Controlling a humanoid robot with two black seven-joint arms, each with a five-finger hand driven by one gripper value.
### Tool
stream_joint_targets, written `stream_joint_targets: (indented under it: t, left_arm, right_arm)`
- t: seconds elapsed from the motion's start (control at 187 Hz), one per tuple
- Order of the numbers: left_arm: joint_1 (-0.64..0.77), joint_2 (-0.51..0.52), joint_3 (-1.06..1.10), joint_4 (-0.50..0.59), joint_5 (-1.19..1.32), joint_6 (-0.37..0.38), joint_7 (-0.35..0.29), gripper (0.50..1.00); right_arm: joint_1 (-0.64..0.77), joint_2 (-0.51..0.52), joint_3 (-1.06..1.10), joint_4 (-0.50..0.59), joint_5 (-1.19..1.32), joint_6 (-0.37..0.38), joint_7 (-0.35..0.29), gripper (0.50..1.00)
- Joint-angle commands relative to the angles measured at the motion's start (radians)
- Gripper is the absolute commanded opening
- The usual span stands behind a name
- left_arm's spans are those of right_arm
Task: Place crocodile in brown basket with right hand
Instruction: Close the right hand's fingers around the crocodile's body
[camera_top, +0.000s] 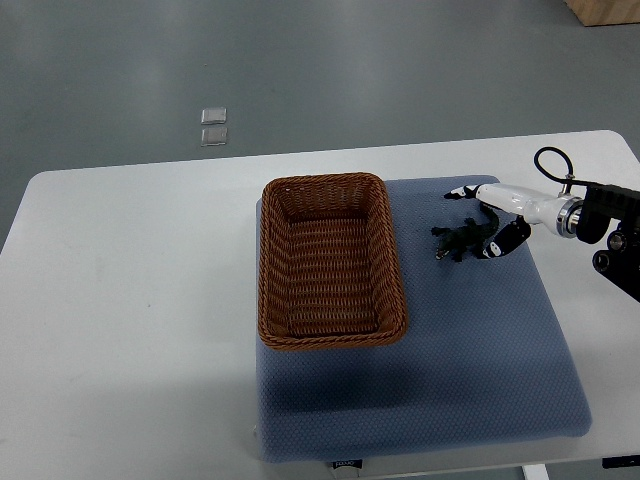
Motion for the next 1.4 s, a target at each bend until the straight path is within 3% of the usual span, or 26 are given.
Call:
stream_joint_targets:
  t: [0.0, 0.795, 0.976, 1.083, 1.088, 1.392]
  left_arm:
    - [0.0, 0.0, 0.0, 0.0, 0.0, 0.0, 0.0, 1.0]
    - [0.0, 0.0, 0.0, 0.0, 0.0, 0.0, 0.0, 1.0]
    - [0.0, 0.0, 0.0, 0.0, 0.0, 0.0, 0.0, 1.0]
    - [0.0, 0.0, 0.0, 0.0, 0.0, 0.0, 0.0, 1.0]
    - [0.0, 0.0, 0.0, 0.0, 0.0, 0.0, 0.0, 1.0]
    - [0.0, 0.0, 0.0, 0.0, 0.0, 0.0, 0.0, 1.0]
  right_arm:
    - [0.003, 0.001, -0.031, 0.0, -0.004, -0.027, 0.0, 0.915]
    - [0.007, 0.006, -0.072, -0.014, -0.053, -0.079, 0.0, 0.795]
    - [0.007, 0.006, -0.077, -0.015, -0.053, -0.084, 0.0, 0.727]
    - [0.006, 0.006, -0.077, -0.015, -0.053, -0.084, -0.002, 0.721]
    - [0.006, 0.006, -0.077, -0.015, -0.053, -0.085, 0.0, 0.701]
    - [0.006, 0.0, -0.077, -0.015, -0.053, -0.102, -0.002, 0.635]
